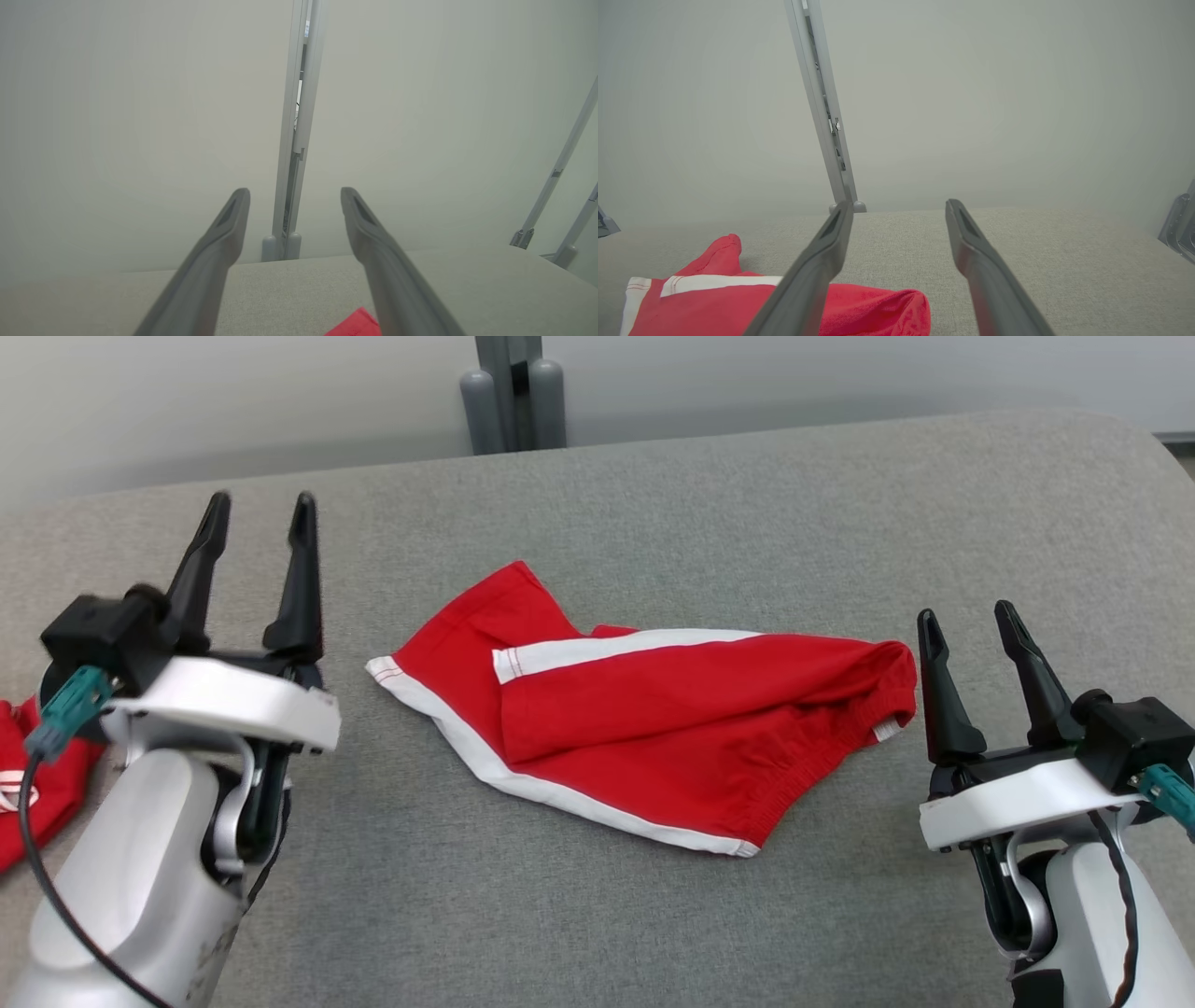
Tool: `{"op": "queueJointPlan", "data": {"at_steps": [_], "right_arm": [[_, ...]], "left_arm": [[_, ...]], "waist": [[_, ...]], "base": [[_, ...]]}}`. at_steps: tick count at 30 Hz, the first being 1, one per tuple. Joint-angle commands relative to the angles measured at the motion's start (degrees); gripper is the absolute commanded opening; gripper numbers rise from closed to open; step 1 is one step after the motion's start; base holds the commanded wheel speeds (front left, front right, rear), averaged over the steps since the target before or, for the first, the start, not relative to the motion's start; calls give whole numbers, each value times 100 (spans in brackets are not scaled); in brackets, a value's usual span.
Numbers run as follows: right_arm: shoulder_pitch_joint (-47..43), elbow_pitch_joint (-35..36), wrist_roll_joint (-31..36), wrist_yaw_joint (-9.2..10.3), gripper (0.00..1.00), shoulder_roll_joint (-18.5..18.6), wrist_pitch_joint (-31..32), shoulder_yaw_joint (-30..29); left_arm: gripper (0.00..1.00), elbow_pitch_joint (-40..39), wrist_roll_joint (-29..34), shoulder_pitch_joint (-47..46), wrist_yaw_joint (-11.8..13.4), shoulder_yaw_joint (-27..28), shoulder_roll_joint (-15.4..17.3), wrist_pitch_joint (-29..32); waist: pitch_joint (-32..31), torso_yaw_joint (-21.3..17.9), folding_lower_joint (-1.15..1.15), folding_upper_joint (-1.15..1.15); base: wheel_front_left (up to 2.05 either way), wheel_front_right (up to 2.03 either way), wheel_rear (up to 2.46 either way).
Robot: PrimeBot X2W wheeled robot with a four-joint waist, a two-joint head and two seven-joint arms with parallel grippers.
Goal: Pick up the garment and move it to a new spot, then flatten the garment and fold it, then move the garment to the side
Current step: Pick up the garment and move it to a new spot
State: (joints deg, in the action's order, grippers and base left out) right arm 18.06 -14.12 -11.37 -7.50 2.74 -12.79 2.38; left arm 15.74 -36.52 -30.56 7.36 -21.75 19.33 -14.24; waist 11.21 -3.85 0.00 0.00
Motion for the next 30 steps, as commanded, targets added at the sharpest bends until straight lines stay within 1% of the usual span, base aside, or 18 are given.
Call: {"op": "queueJointPlan", "data": {"at_steps": [1, 4, 7, 10, 16, 17, 21, 24, 30], "right_arm": [[-80, 49, 22, 2, 100, 34, 37, -14], [-175, 151, 1, 2, 100, 33, 77, 3], [-286, 214, -17, 2, 100, 32, 109, -4], [-405, 267, -59, 2, 100, 32, 147, 38], [-634, 330, -107, 2, 100, 32, 167, 109], [-634, 330, -107, 2, 100, 32, 167, 109], [-795, 392, -119, 2, 100, 32, 195, 128], [-909, 448, -96, 2, 100, 32, 214, 121], [-1154, 599, -65, 2, 100, 32, 298, 50]], "left_arm": [[100, -95, 48, 182, 70, 79, 84, -47], [100, -370, 68, 590, 134, 279, 186, -75], [100, -630, 109, 942, 93, 445, 244, -91], [100, -967, 225, 1287, 99, 719, 186, -95], [100, -1532, 680, 2118, 158, 1219, -17, -92], [100, -1532, 680, 2118, 158, 1219, -17, -92], [100, -1677, 1010, 2573, 253, 1344, -51, -92], [100, -1664, 1155, 2813, 292, 1255, -21, -84], [100, -1814, 1248, 3137, 437, 1090, 59, 307]], "waist": [[-98, 87, 0, 0], [-197, 158, 0, 0], [-306, 214, 0, 0], [-412, 247, 0, 0], [-608, 228, 0, 0], [-608, 228, 0, 0], [-720, 218, 0, 0], [-801, 223, 0, 0], [-942, 212, 0, 0]], "base": [[0, 0, 0], [0, 0, 0], [0, 0, 0], [0, 0, 0], [0, 0, 0], [0, 0, 0], [0, 0, 0], [0, 0, 0], [0, 0, 0]]}}
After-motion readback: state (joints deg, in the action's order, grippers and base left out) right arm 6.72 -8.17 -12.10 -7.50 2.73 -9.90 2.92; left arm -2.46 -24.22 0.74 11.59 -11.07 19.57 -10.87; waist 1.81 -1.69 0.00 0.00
